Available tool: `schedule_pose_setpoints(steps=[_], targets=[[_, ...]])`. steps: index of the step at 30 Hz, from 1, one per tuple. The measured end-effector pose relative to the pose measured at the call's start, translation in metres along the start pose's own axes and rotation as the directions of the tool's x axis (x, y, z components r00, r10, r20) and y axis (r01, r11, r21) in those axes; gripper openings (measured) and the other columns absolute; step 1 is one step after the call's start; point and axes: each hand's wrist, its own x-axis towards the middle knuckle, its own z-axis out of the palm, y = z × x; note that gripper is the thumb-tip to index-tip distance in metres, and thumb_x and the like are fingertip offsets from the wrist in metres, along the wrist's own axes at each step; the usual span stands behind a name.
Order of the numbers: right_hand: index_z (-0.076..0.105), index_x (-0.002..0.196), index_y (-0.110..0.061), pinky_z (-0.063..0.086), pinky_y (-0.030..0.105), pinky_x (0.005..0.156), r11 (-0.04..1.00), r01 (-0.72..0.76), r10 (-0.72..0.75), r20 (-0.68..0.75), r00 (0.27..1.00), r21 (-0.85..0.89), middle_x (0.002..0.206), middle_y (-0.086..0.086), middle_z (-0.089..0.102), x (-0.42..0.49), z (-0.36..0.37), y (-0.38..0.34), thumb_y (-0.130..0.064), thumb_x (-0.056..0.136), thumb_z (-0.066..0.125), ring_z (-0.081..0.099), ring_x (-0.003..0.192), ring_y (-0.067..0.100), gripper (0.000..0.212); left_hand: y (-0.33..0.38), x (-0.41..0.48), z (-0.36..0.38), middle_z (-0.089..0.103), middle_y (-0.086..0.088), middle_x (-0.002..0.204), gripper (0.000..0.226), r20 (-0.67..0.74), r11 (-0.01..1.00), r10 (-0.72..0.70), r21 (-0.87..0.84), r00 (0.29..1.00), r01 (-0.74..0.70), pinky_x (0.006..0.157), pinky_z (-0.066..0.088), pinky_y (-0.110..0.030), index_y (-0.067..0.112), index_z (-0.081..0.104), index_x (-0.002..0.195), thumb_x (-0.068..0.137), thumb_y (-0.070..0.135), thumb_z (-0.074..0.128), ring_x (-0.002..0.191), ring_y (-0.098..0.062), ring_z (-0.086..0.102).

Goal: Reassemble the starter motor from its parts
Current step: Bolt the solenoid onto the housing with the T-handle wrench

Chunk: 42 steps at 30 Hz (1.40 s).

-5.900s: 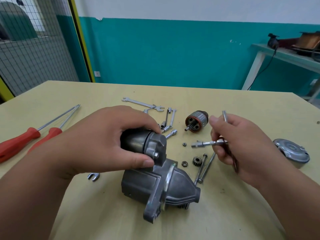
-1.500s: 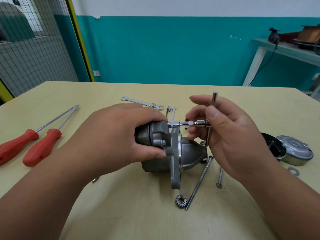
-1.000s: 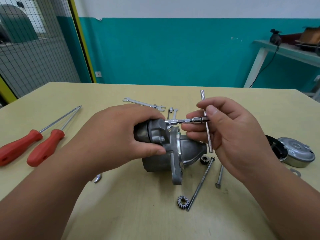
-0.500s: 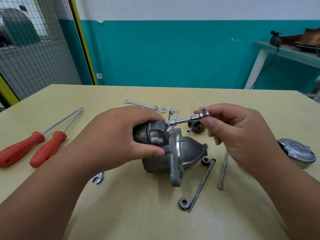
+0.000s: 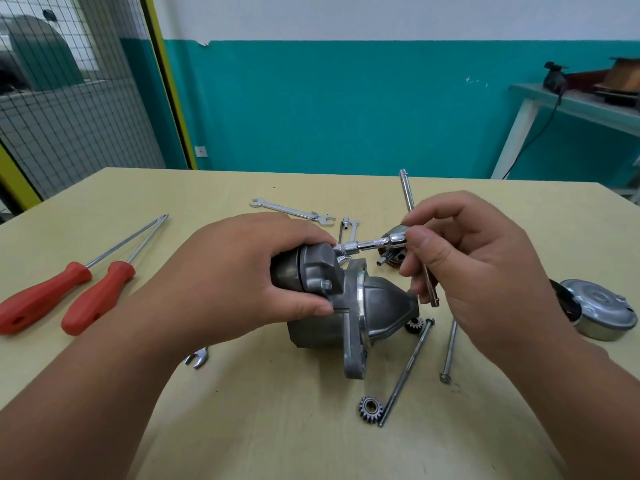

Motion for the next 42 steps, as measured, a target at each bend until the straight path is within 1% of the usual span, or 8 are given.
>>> schedule_pose_setpoints(steps=[5,8,15,22,26,32,38,42], targets=[[0.076,0.096,-0.033,0.056,0.03,0.054,0.985,-0.082,0.08,0.017,0.997,0.155,0.081,0.016,0.076,0.0,-0.003,0.003,-0.011,0.095,0.046,0.073,0.07,0.032,0.038,0.0,0.0,0.0,0.064,0.037,0.11,0.074,-0.01,1.0,0.003,-0.002,1.0,-0.003,0.089,0.055,-0.036,0.057,0.054,0.131,0.062,0.084,0.056,0.106,0.002,0.056],[0.072,0.109,-0.024,0.058,0.029,0.058,0.983,-0.101,0.092,0.061,0.994,0.156,0.089,0.013,0.079,0.001,-0.004,0.004,-0.009,0.093,0.057,0.076,0.078,0.03,0.027,0.001,0.001,-0.001,0.06,0.041,0.113,0.077,-0.007,1.0,-0.003,-0.001,1.0,0.003,0.089,0.055,-0.032,0.062,0.044,0.134,0.06,0.085,0.054,0.107,0.004,0.054],[0.08,0.092,-0.034,0.05,0.02,0.056,0.999,-0.032,0.033,-0.045,0.998,0.024,0.072,0.001,0.072,0.004,-0.006,0.004,-0.025,0.085,0.074,0.063,0.059,0.009,0.012,0.002,0.0,-0.001,0.063,0.038,0.109,0.077,0.007,0.998,-0.034,0.048,0.999,0.033,0.09,0.053,-0.031,0.053,0.059,0.13,0.061,0.087,0.053,0.108,0.004,0.054],[0.075,0.095,-0.038,0.056,0.023,0.068,0.989,-0.013,0.004,-0.057,0.998,-0.146,0.085,-0.006,0.074,0.005,-0.007,0.002,-0.053,0.08,0.071,0.067,0.076,0.013,0.021,0.003,0.002,-0.001,0.062,0.036,0.104,0.074,0.018,0.994,-0.086,0.071,0.996,0.084,0.086,0.055,-0.031,0.053,0.061,0.119,0.057,0.09,0.048,0.101,0.003,0.054],[0.069,0.103,-0.041,0.061,0.034,0.068,0.997,-0.001,-0.005,-0.071,0.997,-0.083,0.076,0.003,0.072,0.002,-0.002,0.002,-0.042,0.085,0.077,0.072,0.073,0.018,0.02,0.003,0.003,-0.001,0.064,0.033,0.102,0.072,0.028,0.991,-0.111,0.072,0.993,0.109,0.083,0.055,-0.033,0.052,0.061,0.114,0.055,0.09,0.047,0.105,0.01,0.053],[0.071,0.095,-0.033,0.056,0.023,0.058,0.999,0.015,-0.018,-0.097,0.995,-0.031,0.067,0.004,0.071,0.0,0.004,0.001,-0.028,0.093,0.068,0.069,0.059,0.015,0.007,0.005,0.002,-0.002,0.061,0.034,0.1,0.07,0.053,0.989,-0.106,0.108,0.993,0.1,0.081,0.055,-0.031,0.053,0.058,0.115,0.057,0.092,0.044,0.108,0.011,0.051],[0.076,0.106,-0.032,0.059,0.027,0.065,0.999,-0.008,0.01,-0.041,0.999,0.051,0.084,0.007,0.079,-0.004,0.001,0.001,-0.008,0.094,0.048,0.075,0.081,0.026,0.039,0.005,0.003,-0.003,0.064,0.03,0.1,0.069,0.047,0.989,-0.133,0.078,0.99,0.129,0.081,0.055,-0.035,0.051,0.061,0.112,0.057,0.091,0.046,0.102,0.006,0.055],[0.073,0.113,-0.03,0.058,0.027,0.064,0.999,-0.013,0.014,-0.014,1.0,0.036,0.088,0.004,0.081,-0.001,0.001,0.004,-0.012,0.094,0.059,0.076,0.081,0.024,0.029,0.004,0.003,-0.003,0.065,0.03,0.099,0.068,0.047,0.986,-0.159,0.055,0.986,0.156,0.08,0.056,-0.036,0.051,0.061,0.11,0.056,0.091,0.047,0.101,0.006,0.056]])
